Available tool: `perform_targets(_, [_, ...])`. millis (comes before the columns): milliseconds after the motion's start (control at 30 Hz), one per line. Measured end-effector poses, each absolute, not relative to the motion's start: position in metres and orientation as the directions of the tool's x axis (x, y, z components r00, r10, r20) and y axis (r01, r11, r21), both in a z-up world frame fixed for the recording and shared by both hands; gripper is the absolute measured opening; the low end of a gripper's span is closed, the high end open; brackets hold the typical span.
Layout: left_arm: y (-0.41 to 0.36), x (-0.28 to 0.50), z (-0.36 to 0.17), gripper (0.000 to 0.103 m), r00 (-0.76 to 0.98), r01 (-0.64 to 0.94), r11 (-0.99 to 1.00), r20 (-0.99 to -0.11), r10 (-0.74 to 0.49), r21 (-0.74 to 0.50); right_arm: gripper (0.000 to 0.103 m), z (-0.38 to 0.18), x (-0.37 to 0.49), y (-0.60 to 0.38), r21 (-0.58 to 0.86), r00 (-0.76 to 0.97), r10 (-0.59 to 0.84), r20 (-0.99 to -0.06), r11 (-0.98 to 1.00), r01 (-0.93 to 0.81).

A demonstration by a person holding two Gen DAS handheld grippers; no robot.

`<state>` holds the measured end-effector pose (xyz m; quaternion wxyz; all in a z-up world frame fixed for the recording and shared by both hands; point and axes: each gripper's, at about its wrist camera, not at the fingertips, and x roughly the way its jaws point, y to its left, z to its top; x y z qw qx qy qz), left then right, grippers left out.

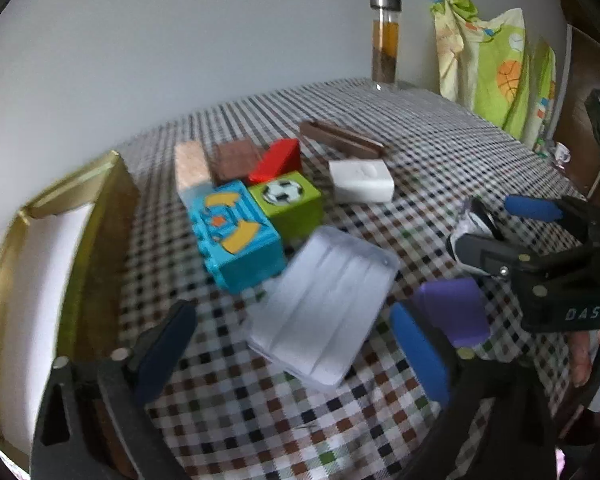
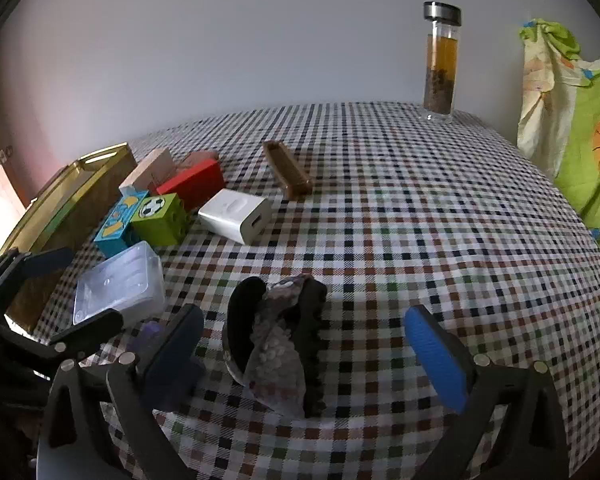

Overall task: Organize rigid objects
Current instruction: 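Grasp the crumpled foil object with the right tool while the left tool approaches the clear plastic box, then close the left tool on the clear plastic box, then carry the clear box with the left tool while the right tool carries the foil object over the tin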

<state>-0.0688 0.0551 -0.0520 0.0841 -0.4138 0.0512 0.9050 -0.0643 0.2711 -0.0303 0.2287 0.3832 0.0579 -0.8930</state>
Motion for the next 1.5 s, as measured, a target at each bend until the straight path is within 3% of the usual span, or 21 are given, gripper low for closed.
perform_targets(67, [0.051, -0.072, -0.056, 0.081, -0.612, -0.207, -0.978, -0.777, 0.146, -0.021, 0.089, -0.034, -0.067, 0.267, 0.075, -0.579, -0.366, -0.728, -0.883, 0.464])
perform_targets(133, [0.049, -0.073, -0.058, 0.075, -0.594, -0.222, -0.974, -0.785, 0.176, -0.051, 0.07, -0.037, -0.069, 0.265, 0.077, -0.566, -0.363, -0.741, -0.882, 0.465])
perform_targets(267, [0.052, -0.069, -0.055, 0.064, -0.599, -0.241, -0.969, -0.778, 0.191, -0.052, 0.059, -0.036, -0.063, 0.258, 0.054, -0.566, -0.369, -0.737, -0.867, 0.496])
perform_targets(333, [0.051, -0.067, -0.055, 0.063, -0.6, -0.25, -0.966, -0.774, 0.202, -0.059, 0.052, -0.036, -0.063, 0.255, 0.045, -0.568, -0.369, -0.735, -0.864, 0.502])
perform_targets(433, [0.046, -0.065, -0.051, 0.063, -0.614, -0.248, -0.965, -0.758, 0.223, -0.083, 0.05, -0.034, -0.06, 0.258, 0.071, -0.568, -0.394, -0.722, -0.859, 0.507])
perform_targets(500, [0.046, -0.067, -0.048, 0.055, -0.63, -0.249, -0.964, -0.741, 0.232, -0.09, 0.05, -0.03, -0.057, 0.26, 0.079, -0.583, -0.412, -0.701, -0.857, 0.51])
perform_targets(733, [0.043, -0.064, -0.042, 0.055, -0.671, -0.246, -0.966, -0.705, 0.228, -0.078, 0.05, -0.018, -0.044, 0.268, 0.083, -0.65, -0.448, -0.614, -0.856, 0.511])
perform_targets(1233, [0.04, -0.051, -0.03, 0.054, -0.736, -0.242, -0.968, -0.636, 0.232, -0.072, 0.05, -0.013, -0.041, 0.273, 0.095, -0.673, -0.472, -0.57, -0.851, 0.516])
perform_targets(1500, [0.036, -0.034, -0.018, 0.054, -0.812, -0.211, -0.976, -0.546, 0.204, -0.05, 0.05, -0.009, -0.034, 0.277, 0.086, -0.71, -0.468, -0.526, -0.86, 0.503])
